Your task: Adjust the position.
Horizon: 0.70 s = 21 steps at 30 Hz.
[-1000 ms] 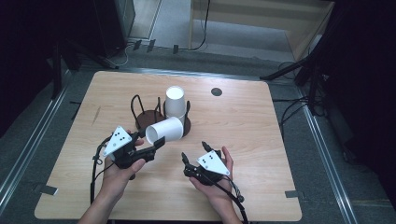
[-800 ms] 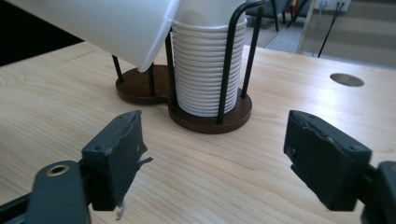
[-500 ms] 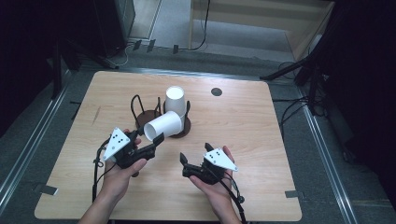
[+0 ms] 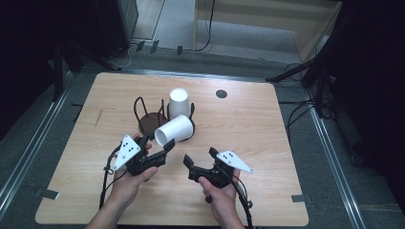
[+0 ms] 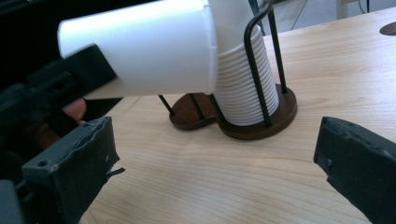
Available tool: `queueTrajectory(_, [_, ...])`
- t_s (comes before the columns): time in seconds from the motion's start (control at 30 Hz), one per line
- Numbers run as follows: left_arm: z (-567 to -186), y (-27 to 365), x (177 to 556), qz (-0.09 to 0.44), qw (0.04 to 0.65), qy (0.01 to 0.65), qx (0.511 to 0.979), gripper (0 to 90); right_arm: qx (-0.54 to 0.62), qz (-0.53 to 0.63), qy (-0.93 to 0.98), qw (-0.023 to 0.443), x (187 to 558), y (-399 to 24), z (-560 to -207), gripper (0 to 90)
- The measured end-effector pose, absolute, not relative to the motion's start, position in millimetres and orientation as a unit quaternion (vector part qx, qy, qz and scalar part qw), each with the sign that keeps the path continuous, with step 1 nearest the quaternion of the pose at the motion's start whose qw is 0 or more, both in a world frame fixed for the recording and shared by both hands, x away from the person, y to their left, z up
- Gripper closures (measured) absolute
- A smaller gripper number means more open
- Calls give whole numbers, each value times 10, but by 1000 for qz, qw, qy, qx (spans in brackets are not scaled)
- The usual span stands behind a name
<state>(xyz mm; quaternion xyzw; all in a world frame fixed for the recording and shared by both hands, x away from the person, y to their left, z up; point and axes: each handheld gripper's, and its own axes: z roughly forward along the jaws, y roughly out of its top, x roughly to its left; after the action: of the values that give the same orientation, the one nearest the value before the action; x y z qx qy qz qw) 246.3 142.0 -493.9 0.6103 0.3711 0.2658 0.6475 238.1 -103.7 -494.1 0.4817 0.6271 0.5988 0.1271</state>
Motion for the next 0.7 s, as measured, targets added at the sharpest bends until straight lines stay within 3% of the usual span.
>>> queueTrajectory(0.47, [-5004,1301,2473,261,665,359,601,348,525,611,581,113,2409,-1044,-4763,0])
queueTrajectory(0.7, [-5013,1262,2480,261,669,355,598,348,546,627,550,83,2431,-954,-4683,0])
